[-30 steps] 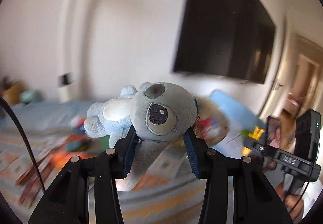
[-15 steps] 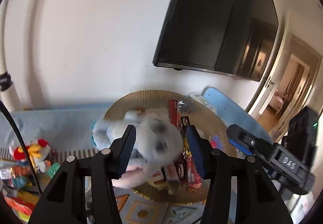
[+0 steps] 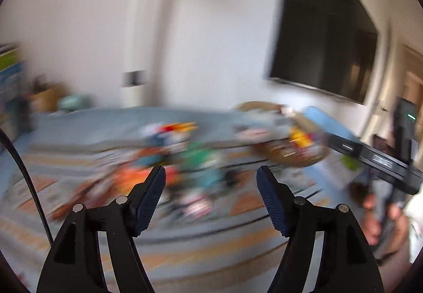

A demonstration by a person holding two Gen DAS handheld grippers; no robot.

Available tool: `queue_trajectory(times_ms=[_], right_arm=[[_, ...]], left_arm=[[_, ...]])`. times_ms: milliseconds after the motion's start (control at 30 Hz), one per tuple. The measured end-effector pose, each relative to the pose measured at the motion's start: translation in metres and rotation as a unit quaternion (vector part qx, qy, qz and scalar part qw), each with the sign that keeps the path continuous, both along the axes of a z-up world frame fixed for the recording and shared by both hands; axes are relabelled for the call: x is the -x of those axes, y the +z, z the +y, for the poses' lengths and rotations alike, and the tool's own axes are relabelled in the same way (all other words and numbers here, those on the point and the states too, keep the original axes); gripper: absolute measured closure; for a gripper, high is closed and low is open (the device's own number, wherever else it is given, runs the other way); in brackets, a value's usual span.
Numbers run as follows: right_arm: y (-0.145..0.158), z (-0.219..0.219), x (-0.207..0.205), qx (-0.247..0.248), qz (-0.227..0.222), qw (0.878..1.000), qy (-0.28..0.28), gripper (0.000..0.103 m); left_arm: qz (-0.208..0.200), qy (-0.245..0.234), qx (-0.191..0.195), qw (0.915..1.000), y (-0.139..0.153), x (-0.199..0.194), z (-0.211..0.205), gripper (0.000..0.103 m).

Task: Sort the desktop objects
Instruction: 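Open the right tool over the bowl to drop the yellow figure, then grasp the red-brown candy box with the left tool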

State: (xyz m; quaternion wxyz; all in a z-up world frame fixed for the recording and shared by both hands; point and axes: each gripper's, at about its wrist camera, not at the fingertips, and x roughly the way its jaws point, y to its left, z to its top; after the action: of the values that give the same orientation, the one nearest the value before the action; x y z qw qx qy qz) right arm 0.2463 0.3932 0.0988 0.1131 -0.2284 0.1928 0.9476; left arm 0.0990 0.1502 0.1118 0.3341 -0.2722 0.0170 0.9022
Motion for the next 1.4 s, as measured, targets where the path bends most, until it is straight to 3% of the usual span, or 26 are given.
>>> queue_trajectory(times_ms=[67, 167, 233, 433, 700, 767, 833, 867, 933, 1100, 1200, 1300, 1400], right_arm=[[-0.015, -0.018, 0.006, -0.005, -0.015, 1.0, 0.02, 0.03], [-0.044, -0.04, 0.021, 0.013, -0.054, 0.997, 0.053, 0.03], [-0.041, -0.049, 0.024, -0.025, -0.06, 0.996, 0.059, 0.03], [-0.047, -0.055, 0.029, -0.048, -0.076, 0.994, 0.054, 0.03], [-0.047, -0.052, 0.032, -0.042, -0.081, 0.994, 0.06, 0.03], [-0.046, -0.052, 0.032, -0.041, -0.08, 0.994, 0.061, 0.03], [-0.045, -0.053, 0.032, -0.042, -0.078, 0.994, 0.062, 0.03], [-0.045, -0.053, 0.032, -0.042, -0.077, 0.994, 0.062, 0.03], [-0.045, -0.053, 0.031, -0.041, -0.076, 0.994, 0.064, 0.03], [-0.048, -0.048, 0.034, -0.023, -0.083, 0.994, 0.063, 0.03], [-0.052, -0.041, 0.042, 0.0, -0.101, 0.993, 0.063, 0.03], [-0.049, -0.043, 0.064, 0.037, -0.123, 0.988, 0.09, 0.03], [-0.027, -0.063, 0.092, 0.012, -0.117, 0.986, 0.12, 0.03]], left_arm=[[-0.006, 0.042, 0.01, 0.999, -0.006, 0.003, -0.037, 0.033], [-0.021, 0.089, 0.059, 0.9941, -0.02, 0.023, -0.082, 0.033], [-0.045, 0.089, 0.097, 0.9902, -0.032, 0.032, -0.098, 0.033], [-0.06, 0.07, 0.158, 0.9832, -0.065, 0.057, -0.086, 0.033], [-0.114, 0.037, 0.177, 0.9769, -0.094, 0.094, -0.06, 0.036], [-0.114, 0.035, 0.167, 0.9786, -0.093, 0.101, -0.056, 0.04], [-0.112, 0.036, 0.164, 0.9794, -0.092, 0.106, -0.052, 0.055], [-0.111, 0.035, 0.161, 0.9801, -0.091, 0.106, -0.052, 0.072], [-0.115, 0.03, 0.156, 0.9806, -0.089, 0.102, -0.05, 0.089], [-0.141, 0.042, 0.081, 0.9858, -0.088, 0.079, -0.073, 0.089], [-0.124, 0.068, 0.035, 0.9893, -0.08, 0.075, -0.09, 0.089], [-0.132, 0.087, 0.004, 0.9875, -0.079, 0.079, -0.103, 0.089], [-0.131, 0.098, -0.014, 0.9864, -0.079, 0.082, -0.109, 0.089]])
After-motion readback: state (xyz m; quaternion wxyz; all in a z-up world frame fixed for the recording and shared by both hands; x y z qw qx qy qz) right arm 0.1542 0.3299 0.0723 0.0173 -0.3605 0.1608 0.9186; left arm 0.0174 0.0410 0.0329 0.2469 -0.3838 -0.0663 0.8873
